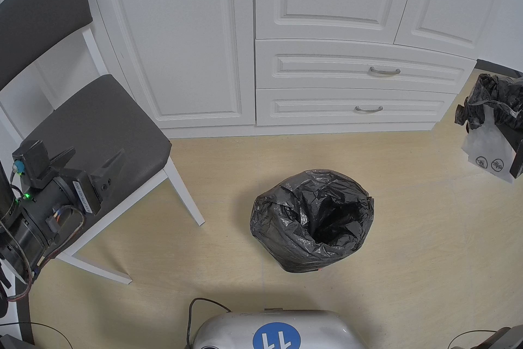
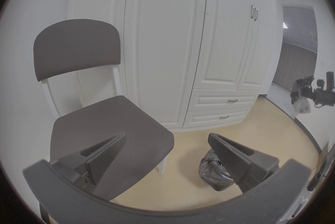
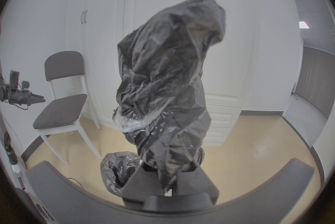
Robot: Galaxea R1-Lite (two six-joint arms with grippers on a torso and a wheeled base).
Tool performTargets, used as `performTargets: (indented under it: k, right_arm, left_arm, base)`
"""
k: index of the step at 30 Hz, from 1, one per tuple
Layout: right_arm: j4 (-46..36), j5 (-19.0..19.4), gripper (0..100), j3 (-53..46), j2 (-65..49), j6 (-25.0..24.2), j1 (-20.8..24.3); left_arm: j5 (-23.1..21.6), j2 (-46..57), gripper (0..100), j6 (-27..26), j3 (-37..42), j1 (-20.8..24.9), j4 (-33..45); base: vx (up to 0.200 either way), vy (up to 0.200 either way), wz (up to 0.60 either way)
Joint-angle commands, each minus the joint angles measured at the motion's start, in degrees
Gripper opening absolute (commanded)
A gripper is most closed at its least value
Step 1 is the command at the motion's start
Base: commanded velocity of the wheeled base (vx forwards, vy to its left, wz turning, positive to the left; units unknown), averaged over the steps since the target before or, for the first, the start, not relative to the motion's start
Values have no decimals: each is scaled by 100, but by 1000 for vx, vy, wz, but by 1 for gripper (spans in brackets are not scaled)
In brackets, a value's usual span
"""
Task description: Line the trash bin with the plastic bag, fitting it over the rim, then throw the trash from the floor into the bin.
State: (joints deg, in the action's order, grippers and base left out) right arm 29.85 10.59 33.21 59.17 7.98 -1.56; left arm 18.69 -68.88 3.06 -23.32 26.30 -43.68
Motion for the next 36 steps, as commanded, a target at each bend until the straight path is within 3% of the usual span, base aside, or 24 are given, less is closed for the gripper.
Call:
performTargets:
  k: [1,4,5,7,10,13,17,23,24,28,36]
  right_arm:
    - [-384,-409,0,107,-196,-16,850]
    - [-876,-769,0,344,-134,-262,1404]
    - [-1272,-1015,0,626,-64,-816,1887]
    - [-1799,-1253,0,1039,77,-1510,2371]
    - [-2476,-1349,0,1548,297,-2222,2661]
    - [-2898,-1297,0,2111,701,-2688,2784]
    - [-2977,-1209,0,2717,1483,-2925,2819]
    - [-2959,-945,0,2796,2090,-3347,2758]
    - [-2880,-752,0,2726,2564,-3699,2740]
    - [-2484,-743,0,2673,3188,-4015,2635]
    - [-1500,-778,0,2190,4111,-4121,2635]
  left_arm:
    - [21,-126,100,-218,91,-2,26]
    - [38,-188,100,-218,73,-28,17]
    - [38,-231,100,-218,29,-37,17]
    - [38,-249,100,-218,21,-37,0]
    - [38,-231,100,-218,21,-63,-44]
    - [30,-170,100,-227,-6,-230,-53]
    - [21,-205,100,-262,-85,-397,-53]
    - [12,-311,100,-271,-138,-397,-62]
    - [12,-355,100,-280,-138,-406,-62]
    - [12,-293,100,-288,-138,-388,-71]
    - [30,-100,100,-499,-208,-371,-106]
  base:
    - [0,0,0]
    - [0,0,0]
    - [0,0,0]
    - [0,0,0]
    - [0,0,0]
    - [0,0,0]
    - [0,0,0]
    - [0,0,0]
    - [0,0,0]
    - [0,0,0]
    - [0,0,0]
